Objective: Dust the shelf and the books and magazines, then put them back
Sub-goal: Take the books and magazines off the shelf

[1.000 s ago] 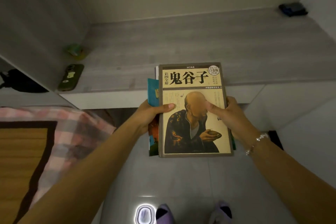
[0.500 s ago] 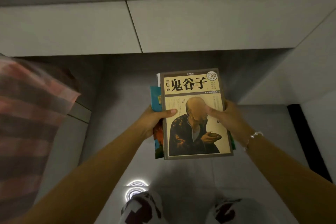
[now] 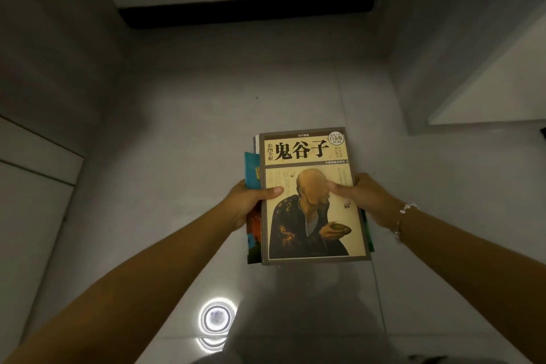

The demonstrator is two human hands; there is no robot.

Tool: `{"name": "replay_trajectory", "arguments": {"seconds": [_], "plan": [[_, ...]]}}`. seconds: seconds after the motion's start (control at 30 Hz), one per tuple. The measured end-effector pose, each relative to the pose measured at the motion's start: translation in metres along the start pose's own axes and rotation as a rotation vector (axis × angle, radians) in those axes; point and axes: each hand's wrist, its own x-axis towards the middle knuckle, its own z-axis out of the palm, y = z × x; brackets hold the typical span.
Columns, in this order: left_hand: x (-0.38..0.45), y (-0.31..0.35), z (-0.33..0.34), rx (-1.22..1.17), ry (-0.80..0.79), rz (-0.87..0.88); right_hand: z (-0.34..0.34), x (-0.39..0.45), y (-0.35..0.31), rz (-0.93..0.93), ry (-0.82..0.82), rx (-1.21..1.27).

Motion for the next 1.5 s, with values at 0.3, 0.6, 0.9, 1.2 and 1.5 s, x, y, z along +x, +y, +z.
{"name": "replay_trajectory", "arguments": {"seconds": [0.3,0.6,0.9,1.2,1.5], "plan": [[0.057,-0.081,0.020,0.049,0.038,-0.091,0.003,0.043,0.082,0.177,-0.016,-0.078],[0.071,-0.106,0.027,0.098,0.106,-0.143,0.007,0.050,0.102,0.209,-0.004,-0.103],[0.074,-0.111,0.028,0.204,0.245,-0.168,0.009,0.055,0.112,0.220,0.030,-0.211],[0.071,-0.094,0.035,0.548,0.391,-0.216,0.009,0.057,0.101,0.152,0.097,-0.486],[0.018,0.016,0.050,0.385,0.415,-0.016,-0.004,0.005,-0.004,-0.149,0.256,-0.499]]}}
